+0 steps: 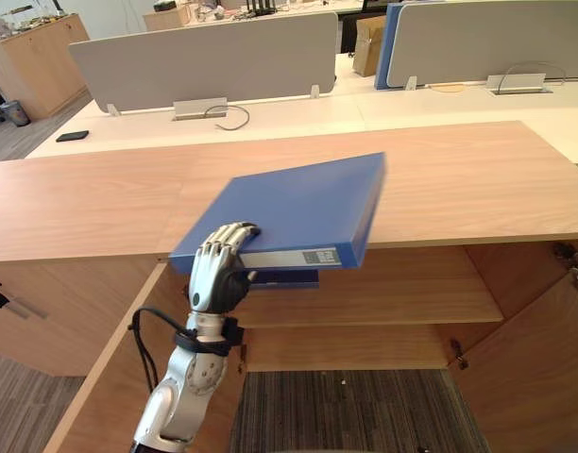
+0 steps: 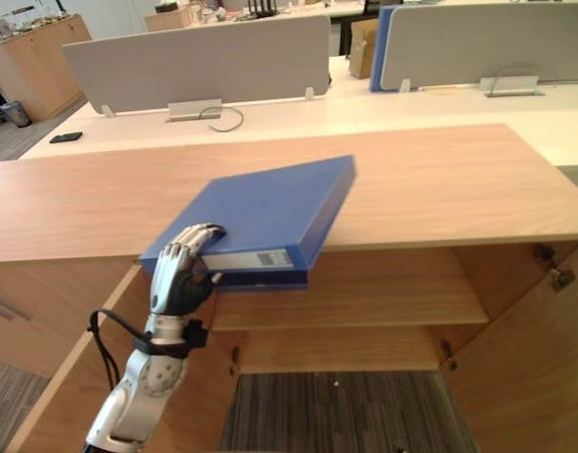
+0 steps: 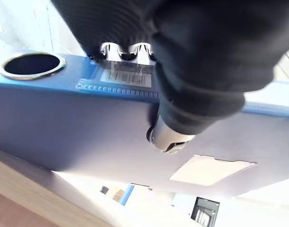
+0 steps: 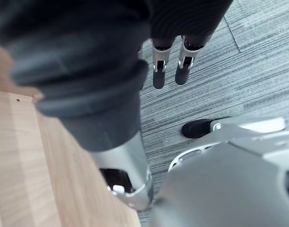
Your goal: Walk over to the cabinet, pick up the folder, carry it to the office cabinet, place the folder inside the office cabinet, then close the office cabinet door
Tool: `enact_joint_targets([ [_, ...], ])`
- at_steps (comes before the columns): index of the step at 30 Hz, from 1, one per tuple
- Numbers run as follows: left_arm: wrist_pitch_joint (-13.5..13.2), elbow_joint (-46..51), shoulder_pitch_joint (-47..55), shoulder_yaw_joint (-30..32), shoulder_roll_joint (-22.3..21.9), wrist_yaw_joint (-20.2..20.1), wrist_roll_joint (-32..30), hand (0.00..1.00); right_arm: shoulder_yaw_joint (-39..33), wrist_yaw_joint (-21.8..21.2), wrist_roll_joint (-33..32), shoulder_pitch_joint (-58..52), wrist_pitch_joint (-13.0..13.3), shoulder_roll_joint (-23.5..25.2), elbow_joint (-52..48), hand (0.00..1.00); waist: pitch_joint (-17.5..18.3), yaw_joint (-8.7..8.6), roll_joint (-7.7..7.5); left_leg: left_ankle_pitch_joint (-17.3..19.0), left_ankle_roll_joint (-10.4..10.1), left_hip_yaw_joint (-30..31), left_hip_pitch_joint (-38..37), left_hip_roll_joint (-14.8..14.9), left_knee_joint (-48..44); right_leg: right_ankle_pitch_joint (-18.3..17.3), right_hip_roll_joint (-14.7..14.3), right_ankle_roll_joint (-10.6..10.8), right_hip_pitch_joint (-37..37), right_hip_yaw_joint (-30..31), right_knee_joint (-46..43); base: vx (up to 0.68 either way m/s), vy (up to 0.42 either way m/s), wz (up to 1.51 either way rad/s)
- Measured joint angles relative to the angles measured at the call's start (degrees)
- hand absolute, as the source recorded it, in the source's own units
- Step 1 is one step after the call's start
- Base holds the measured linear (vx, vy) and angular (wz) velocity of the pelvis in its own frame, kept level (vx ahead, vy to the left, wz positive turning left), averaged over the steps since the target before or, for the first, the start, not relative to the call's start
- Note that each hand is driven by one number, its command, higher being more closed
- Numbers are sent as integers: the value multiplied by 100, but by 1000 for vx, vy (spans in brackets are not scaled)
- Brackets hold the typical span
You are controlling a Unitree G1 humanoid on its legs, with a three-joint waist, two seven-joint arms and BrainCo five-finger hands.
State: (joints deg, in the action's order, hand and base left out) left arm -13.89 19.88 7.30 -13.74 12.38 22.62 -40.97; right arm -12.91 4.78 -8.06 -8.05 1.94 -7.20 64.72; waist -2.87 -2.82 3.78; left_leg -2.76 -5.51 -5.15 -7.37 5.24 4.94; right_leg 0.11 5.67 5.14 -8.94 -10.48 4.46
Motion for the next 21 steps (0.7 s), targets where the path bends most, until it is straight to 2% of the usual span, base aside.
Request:
enact_joint_targets([
  [3,-152,371,181,-67,-142,-123,474,100,129,82,-624,-99,108,23,-275,0,8,26,-2,3,-1,-39,55,12,2,-4,17,2,104,65,-34,0,6,-9],
  [5,-297,653,278,-124,-296,-294,1184,100,182,175,-1137,-260,242,146,-1091,0,26,23,11,1,1,-72,130,13,1,-2,22,2,196,128,-85,14,27,-13],
  [8,-322,893,405,-218,-479,-424,2111,100,173,275,-1434,-322,445,279,-2280,0,23,-17,2,-5,5,-88,126,5,-1,0,17,4,218,142,-116,9,4,-2],
  [10,-318,981,483,-213,-555,-438,2510,100,165,343,-1543,-340,549,352,-3155,0,30,-19,12,-5,5,-92,130,7,-2,0,16,4,228,145,-127,0,0,0],
  [13,-318,1160,538,-189,-630,-642,3341,100,11,448,-1567,-299,779,452,-4533,0,26,8,1,-10,8,-92,127,10,-3,0,15,4,228,145,-140,0,0,0],
  [17,-318,1462,529,-23,-708,-1428,5227,100,-413,751,-1179,-12,1054,555,-6179,0,13,23,-20,-13,10,-94,122,10,-15,-1,18,5,229,148,-166,0,0,0],
  [21,-309,1533,522,215,-827,-1797,6107,100,-575,793,-1082,354,1290,511,-7214,0,14,28,-28,-17,10,-93,112,13,-25,-1,16,5,229,153,-192,0,0,0],
])
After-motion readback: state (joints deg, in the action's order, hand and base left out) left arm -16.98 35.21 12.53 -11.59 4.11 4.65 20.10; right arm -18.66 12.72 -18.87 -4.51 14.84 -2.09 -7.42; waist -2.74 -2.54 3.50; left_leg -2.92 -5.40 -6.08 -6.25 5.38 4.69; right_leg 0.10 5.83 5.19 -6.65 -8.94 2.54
